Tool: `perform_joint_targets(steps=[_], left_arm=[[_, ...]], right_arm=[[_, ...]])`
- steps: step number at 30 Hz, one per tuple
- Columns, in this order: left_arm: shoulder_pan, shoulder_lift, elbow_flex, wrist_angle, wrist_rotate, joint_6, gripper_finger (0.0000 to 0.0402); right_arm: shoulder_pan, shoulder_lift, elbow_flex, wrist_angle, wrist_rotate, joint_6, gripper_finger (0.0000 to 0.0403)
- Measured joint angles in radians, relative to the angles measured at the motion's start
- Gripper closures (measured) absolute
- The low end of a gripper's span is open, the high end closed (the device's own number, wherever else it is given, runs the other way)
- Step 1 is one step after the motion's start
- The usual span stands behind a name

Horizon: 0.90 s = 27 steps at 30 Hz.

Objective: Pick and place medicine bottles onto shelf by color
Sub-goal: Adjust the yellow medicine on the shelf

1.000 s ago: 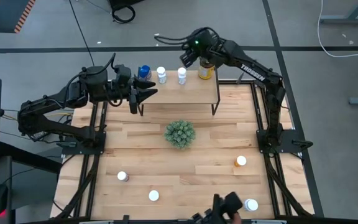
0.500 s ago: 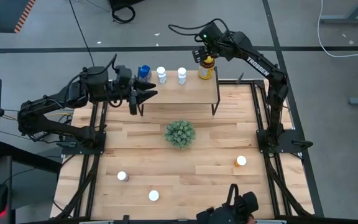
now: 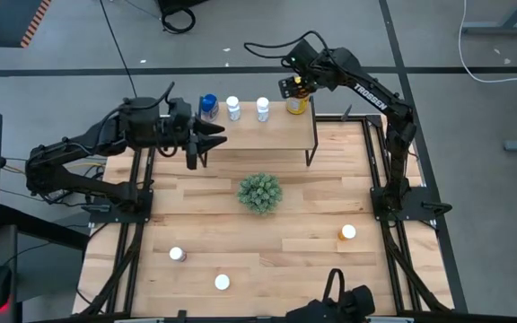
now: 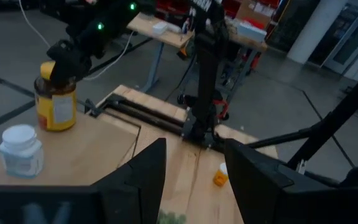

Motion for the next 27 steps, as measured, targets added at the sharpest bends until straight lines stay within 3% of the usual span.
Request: perform_joint_targets(steps=[8,12,27], left_arm=[[0.000,-0.004,0.000,-0.047,0.001,0.000,0.0230],[0.000,-0.009,0.001,-0.049,0.004,0.000,0.0230],[0.000,-0.045,0.000,-0.124,0.011,-0.004,0.0230]], right_arm=[[-0.003,0.001,-0.009,0.013,-0.005,0.002,0.0095],[-0.005,0.001,-0.009,0.007,-0.057,0.009,0.0099],[-0.012,0.001,-0.009,0.008,-0.055,-0.011,0.0173]])
